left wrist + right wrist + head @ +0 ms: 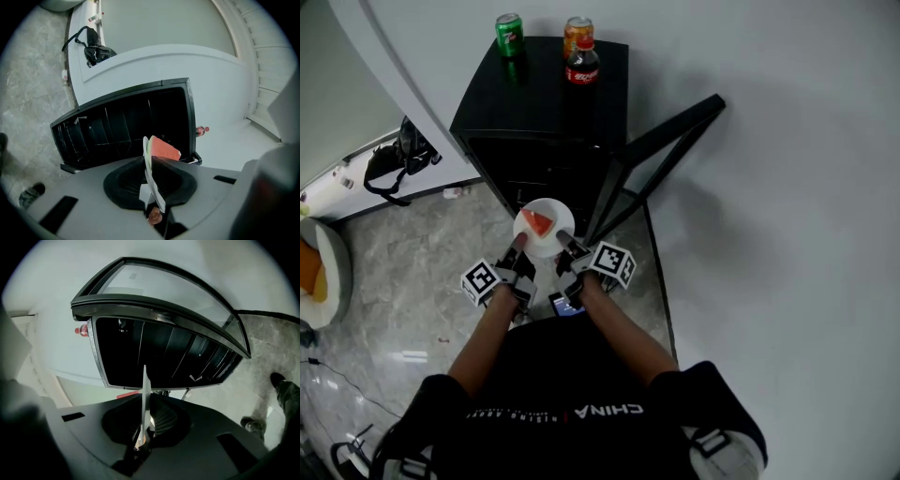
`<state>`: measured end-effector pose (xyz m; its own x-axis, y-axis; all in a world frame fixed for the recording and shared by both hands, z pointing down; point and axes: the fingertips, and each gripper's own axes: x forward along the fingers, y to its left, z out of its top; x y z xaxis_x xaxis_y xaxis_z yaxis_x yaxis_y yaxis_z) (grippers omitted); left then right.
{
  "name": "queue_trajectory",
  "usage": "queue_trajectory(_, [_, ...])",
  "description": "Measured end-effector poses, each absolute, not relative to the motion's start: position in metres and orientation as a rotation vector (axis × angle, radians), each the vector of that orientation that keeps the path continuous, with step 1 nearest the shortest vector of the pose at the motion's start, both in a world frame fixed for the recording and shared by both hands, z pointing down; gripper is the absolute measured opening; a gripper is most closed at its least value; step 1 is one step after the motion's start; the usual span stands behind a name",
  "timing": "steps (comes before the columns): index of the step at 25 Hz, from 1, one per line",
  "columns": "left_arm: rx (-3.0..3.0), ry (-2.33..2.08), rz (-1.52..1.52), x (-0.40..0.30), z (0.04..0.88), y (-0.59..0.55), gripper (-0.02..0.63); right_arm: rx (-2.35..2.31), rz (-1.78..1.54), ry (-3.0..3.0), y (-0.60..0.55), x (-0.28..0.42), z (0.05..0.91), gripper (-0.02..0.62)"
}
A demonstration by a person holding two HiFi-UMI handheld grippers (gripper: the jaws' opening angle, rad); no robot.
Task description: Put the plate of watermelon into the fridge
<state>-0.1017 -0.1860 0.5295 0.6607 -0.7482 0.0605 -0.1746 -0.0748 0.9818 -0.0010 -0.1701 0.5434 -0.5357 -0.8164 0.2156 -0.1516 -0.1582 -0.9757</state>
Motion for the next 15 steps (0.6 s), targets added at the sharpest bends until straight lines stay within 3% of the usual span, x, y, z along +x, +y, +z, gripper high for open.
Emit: queue_trajectory(15, [1.597, -0.676, -0.514, -0.124, 0.527, -0.211, 0.031, -1.200, -1.645, 1.545, -0.183, -0.023, 0.542, 0.031])
